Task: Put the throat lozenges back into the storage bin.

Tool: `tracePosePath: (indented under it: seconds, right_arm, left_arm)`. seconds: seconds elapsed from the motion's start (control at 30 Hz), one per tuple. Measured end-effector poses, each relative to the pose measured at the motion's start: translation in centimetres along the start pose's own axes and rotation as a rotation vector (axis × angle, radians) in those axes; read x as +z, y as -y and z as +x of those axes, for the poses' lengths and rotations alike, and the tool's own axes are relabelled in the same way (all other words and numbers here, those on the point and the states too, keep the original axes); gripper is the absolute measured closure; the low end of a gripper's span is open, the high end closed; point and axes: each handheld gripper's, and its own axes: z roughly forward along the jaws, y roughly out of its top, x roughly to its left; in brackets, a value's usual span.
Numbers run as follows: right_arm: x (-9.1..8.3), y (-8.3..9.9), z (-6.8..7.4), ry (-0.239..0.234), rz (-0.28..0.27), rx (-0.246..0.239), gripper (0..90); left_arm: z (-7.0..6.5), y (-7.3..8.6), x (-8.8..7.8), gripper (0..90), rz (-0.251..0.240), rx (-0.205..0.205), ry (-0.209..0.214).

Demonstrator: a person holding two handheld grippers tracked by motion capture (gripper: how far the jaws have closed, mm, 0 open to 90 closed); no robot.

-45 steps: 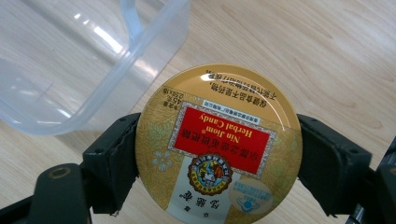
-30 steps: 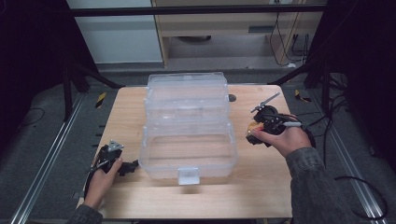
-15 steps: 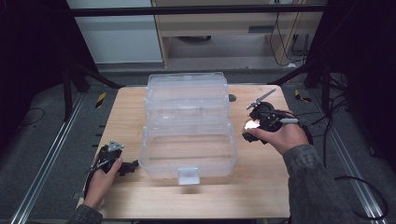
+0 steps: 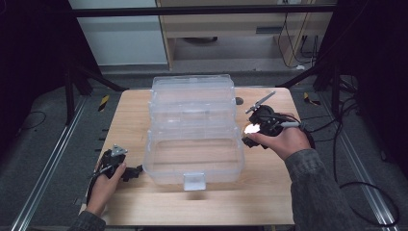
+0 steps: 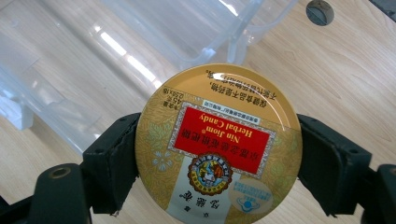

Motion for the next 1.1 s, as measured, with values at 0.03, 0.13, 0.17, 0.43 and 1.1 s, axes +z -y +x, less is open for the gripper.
tracePosePath:
  seconds: [0.03, 0.13, 0.17, 0.43, 1.1]
  right_arm:
    - [0.0, -0.1, 0.1, -0.003, -0.001, -0.001, 21.0]
    - [0.1, -0.3, 0.4, -0.008, -0.001, -0.009, 21.0]
    - [0.2, -0.4, 0.5, -0.012, -0.002, -0.013, 21.0]
    - [0.4, -1.0, 1.4, -0.027, -0.009, -0.032, 21.0]
    - [1.3, -1.8, 3.6, -0.067, -0.001, -0.078, 21.0]
  left_arm:
    - [0.0, 0.0, 0.0, 0.0, 0.0, 0.0, 0.0]
    - [0.0, 0.0, 0.0, 0.0, 0.0, 0.0, 0.0]
    - [0.0, 0.0, 0.0, 0.0, 0.0, 0.0, 0.0]
    - [0.0, 0.0, 0.0, 0.0, -0.002, 0.001, 0.001]
    - [0.0, 0.0, 0.0, 0.0, -0.003, 0.002, 0.001]
